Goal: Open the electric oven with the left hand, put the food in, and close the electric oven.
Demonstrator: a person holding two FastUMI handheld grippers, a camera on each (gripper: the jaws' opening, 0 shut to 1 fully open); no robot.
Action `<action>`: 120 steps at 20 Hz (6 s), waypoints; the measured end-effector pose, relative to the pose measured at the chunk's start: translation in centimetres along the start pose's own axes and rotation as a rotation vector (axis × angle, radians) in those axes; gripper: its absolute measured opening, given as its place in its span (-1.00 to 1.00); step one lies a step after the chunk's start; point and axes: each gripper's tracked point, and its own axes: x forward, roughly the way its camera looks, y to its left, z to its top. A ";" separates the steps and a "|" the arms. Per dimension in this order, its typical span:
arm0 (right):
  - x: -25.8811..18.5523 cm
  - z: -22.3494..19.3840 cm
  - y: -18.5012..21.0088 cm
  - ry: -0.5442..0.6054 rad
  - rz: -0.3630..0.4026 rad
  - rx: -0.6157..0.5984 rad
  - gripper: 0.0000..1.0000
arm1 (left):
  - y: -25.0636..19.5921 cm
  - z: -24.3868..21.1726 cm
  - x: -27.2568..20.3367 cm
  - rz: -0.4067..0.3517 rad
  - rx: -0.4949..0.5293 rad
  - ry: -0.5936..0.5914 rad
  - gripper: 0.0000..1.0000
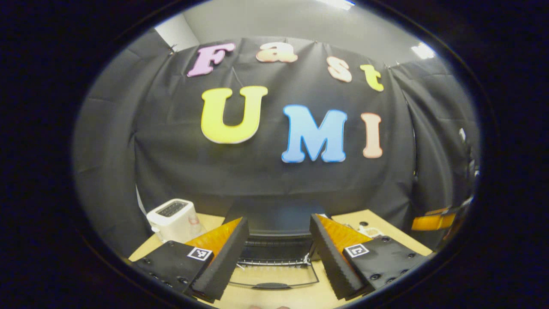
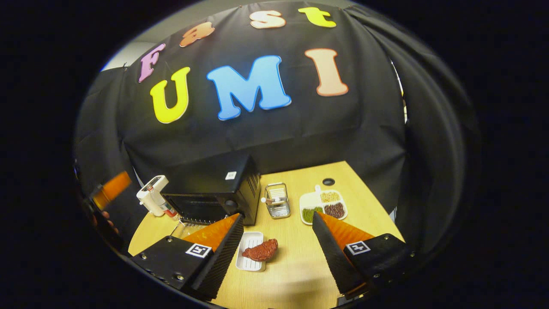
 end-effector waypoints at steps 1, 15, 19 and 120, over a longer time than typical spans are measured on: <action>0.9 -1.4 -0.2 0.036 0.012 0.021 0.96 | 0.2 1.6 -0.5 0.010 -0.003 -0.024 1.00; 12.0 -15.8 1.6 0.410 0.215 0.337 0.96 | 3.2 5.0 -6.8 0.209 -0.012 -0.038 1.00; 13.4 -16.8 3.2 0.438 0.259 0.421 0.76 | 4.1 4.1 -8.1 0.270 -0.017 -0.026 1.00; -3.2 10.7 9.8 -0.401 -0.018 -0.081 0.91 | 2.8 -21.3 2.0 -0.040 -0.056 0.609 0.94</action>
